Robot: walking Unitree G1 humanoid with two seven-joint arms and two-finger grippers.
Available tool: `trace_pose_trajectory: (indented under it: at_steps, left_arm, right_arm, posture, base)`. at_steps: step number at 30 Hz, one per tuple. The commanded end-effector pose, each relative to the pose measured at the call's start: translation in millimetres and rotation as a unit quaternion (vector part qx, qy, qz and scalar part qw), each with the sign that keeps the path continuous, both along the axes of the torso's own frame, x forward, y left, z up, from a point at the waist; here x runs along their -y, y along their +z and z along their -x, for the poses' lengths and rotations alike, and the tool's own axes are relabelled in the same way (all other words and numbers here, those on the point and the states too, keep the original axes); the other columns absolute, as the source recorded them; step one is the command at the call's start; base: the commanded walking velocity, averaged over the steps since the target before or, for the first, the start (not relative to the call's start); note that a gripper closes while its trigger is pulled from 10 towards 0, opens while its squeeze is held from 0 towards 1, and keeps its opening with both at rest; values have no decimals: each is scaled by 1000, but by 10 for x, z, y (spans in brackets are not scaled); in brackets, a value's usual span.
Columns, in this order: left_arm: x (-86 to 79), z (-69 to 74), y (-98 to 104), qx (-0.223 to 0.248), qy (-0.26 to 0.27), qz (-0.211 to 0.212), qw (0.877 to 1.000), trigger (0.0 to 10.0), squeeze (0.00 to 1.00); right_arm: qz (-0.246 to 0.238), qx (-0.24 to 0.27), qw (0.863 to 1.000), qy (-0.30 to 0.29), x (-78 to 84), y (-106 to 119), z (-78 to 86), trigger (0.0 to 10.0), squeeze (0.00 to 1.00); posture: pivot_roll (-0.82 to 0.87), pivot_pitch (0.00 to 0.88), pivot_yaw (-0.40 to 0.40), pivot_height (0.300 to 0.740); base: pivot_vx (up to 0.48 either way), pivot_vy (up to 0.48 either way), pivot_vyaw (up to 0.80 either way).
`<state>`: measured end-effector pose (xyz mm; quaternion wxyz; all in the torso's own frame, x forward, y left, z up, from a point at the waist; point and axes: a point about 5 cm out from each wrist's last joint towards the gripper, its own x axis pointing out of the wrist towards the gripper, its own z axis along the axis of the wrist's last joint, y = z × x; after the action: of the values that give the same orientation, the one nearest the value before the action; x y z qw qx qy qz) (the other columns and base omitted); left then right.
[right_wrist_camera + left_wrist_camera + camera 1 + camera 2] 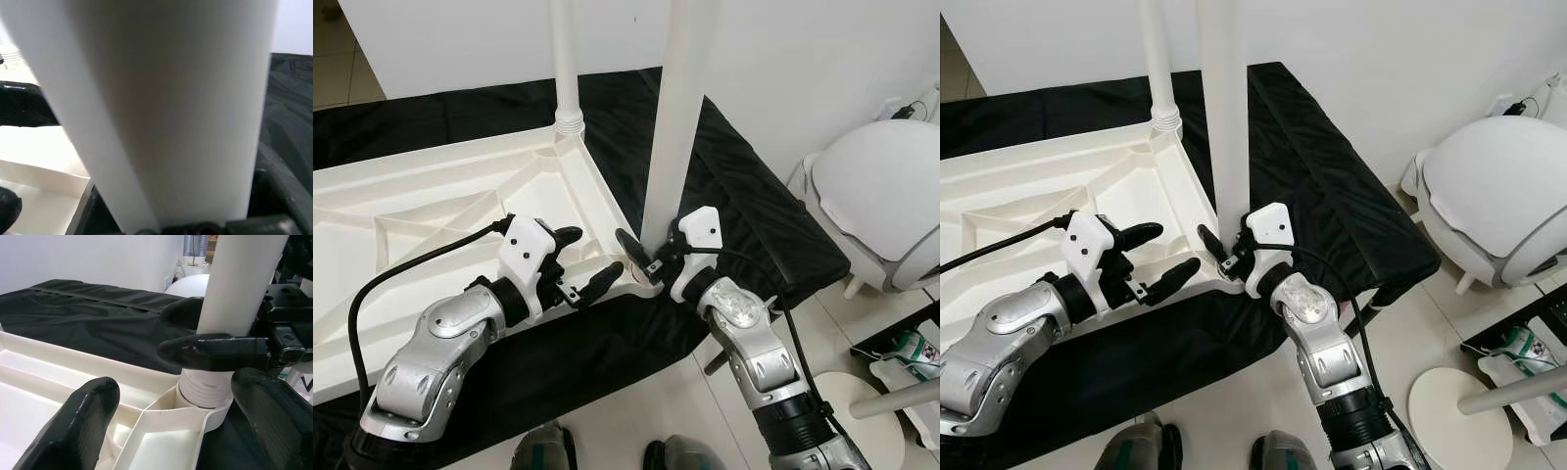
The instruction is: Building children table
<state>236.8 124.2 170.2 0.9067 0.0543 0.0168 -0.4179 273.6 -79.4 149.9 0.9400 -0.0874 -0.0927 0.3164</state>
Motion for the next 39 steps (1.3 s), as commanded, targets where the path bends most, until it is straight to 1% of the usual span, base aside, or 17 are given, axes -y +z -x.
trace_pose_trajectory:
  at_steps: [1, 2, 3, 6, 8, 10, 12, 15, 20, 23, 29, 33, 39]
  left_arm:
    - [-22, 15, 25, 1, 0, -4, 1000, 10000, 0]
    - [-24, 15, 25, 1, 1, -4, 1000, 10000, 0]
    - [-23, 16, 27, 1, -1, -5, 1000, 10000, 0]
    - [-23, 17, 27, 1, -1, -5, 1000, 10000, 0]
    - [-23, 16, 26, 0, -1, -4, 1000, 10000, 0]
    - [-19, 17, 27, 0, -1, -3, 1000, 10000, 0]
    - [-19, 17, 27, 0, -1, -3, 1000, 10000, 0]
    - [-15, 25, 28, -1, -2, -2, 1000, 10000, 0]
    - [-13, 26, 31, -1, -1, -2, 1000, 10000, 0]
    - [-14, 27, 29, -2, 0, -1, 1000, 10000, 0]
    - [-23, 27, 31, -2, 4, 1, 1000, 10000, 0]
    - [-16, 32, 32, -2, 4, 1, 1000, 10000, 0]
    - [-9, 33, 37, -4, 3, 4, 1000, 10000, 0]
  right_arm:
    - [10, -33, 999, -10, 80, -155, 17, 10000, 0]
    - [8, -32, 999, -8, 82, -158, 23, 10000, 0]
    - [-5, -31, 999, -4, 88, -155, 31, 10000, 0]
    - [-9, -30, 1000, -2, 89, -156, 33, 10000, 0]
    - [-16, -47, 999, -16, 123, -186, 0, 10000, 0]
    - [-38, -77, 996, -36, 173, -213, -56, 10000, 0]
    - [-38, -77, 996, -36, 173, -213, -56, 10000, 0]
    - [-51, -103, 992, -51, 215, -238, -114, 10000, 0]
    - [-47, -106, 992, -53, 229, -249, -136, 10000, 0]
    - [-28, -112, 992, -46, 211, -294, -145, 10000, 0]
    - [-21, -122, 992, -34, 205, -322, -143, 10000, 0]
    - [-13, -123, 991, -45, 221, -275, -260, 10000, 0]
    - [-11, -123, 991, -48, 226, -264, -305, 10000, 0]
  posture:
    - [10, 38, -26, 740]
    - [11, 40, -25, 740]
    - [9, 42, -24, 740]
    - [9, 42, -24, 740]
    - [8, 45, -24, 740]
    - [10, 47, -24, 740]
    - [10, 47, -24, 740]
    - [9, 50, -26, 740]
    - [11, 54, -28, 740]
    - [14, 57, -30, 740]
    - [15, 58, -31, 740]
    - [13, 64, -28, 740]
    - [13, 66, -28, 740]
  base:
    - [0, 0, 0]
    - [0, 0, 0]
    - [0, 0, 0]
    - [0, 0, 0]
    - [0, 0, 0]
    - [0, 0, 0]
    - [0, 0, 0]
    - [0, 0, 0]
    - [0, 0, 0]
    - [0, 0, 0]
    - [0, 0, 0]
    - [0, 0, 0]
    - [0, 0, 0]
